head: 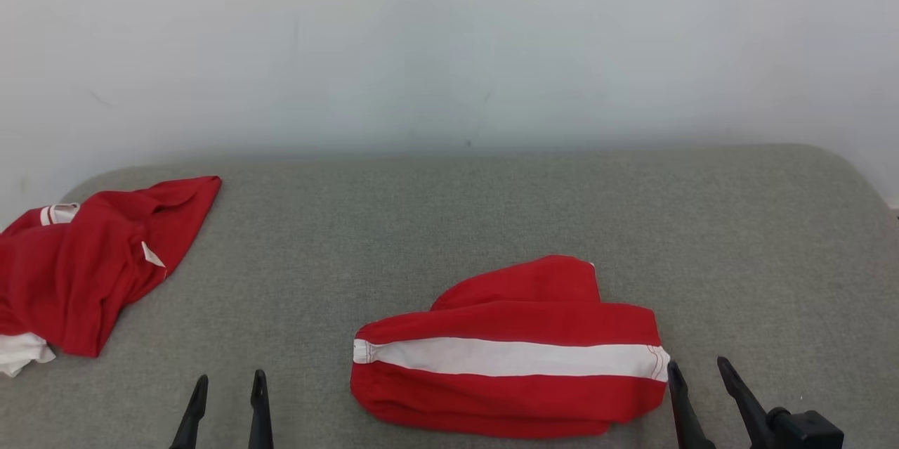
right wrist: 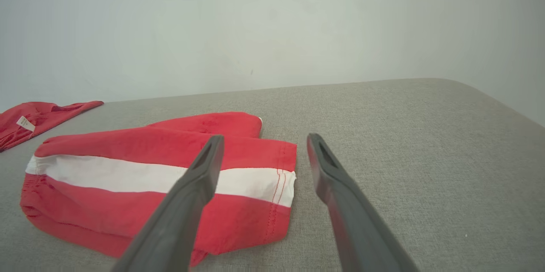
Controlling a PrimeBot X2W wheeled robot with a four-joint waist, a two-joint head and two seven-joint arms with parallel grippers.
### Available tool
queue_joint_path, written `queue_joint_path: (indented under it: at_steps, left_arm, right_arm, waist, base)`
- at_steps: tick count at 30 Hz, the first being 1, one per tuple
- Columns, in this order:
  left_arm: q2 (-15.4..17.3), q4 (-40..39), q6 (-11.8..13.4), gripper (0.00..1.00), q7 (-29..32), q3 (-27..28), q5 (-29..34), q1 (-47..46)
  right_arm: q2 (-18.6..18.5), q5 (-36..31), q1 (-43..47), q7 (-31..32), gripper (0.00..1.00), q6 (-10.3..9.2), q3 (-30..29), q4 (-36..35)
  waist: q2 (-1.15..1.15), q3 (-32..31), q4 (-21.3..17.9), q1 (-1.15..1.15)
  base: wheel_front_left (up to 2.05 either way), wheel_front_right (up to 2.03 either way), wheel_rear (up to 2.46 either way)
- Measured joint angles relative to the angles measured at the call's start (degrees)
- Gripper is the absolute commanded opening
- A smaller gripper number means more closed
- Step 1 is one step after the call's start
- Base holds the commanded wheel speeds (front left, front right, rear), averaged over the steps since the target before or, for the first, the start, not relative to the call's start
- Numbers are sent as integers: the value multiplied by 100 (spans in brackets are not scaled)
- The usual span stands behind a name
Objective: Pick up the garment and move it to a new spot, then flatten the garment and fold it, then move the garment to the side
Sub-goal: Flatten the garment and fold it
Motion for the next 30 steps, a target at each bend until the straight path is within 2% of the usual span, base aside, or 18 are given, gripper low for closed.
queue_joint_path:
  at_steps: [6,10,19,30]
  left_arm:
    - [-154,237,-430,100,0,376,502,237]
    - [-258,363,-580,100,0,592,623,300]
    - [-401,681,-772,100,0,823,736,308]
    - [-477,772,-838,100,0,916,804,271]
  right_arm:
    - [-57,-12,80,-46,100,0,-66,238]
    - [-81,-38,170,-51,100,0,-100,327]
    - [-67,-73,174,-51,100,0,-90,372]
    - [10,-76,155,-48,100,0,-69,405]
  waist:
    - [0,-164,53,-1]
    - [0,-234,63,0]
    - [0,-253,41,0]
    - [0,-224,-17,0]
  base:
    - [0,0,0]
    - [0,0,0]
    - [0,0,0]
    - [0,0,0]
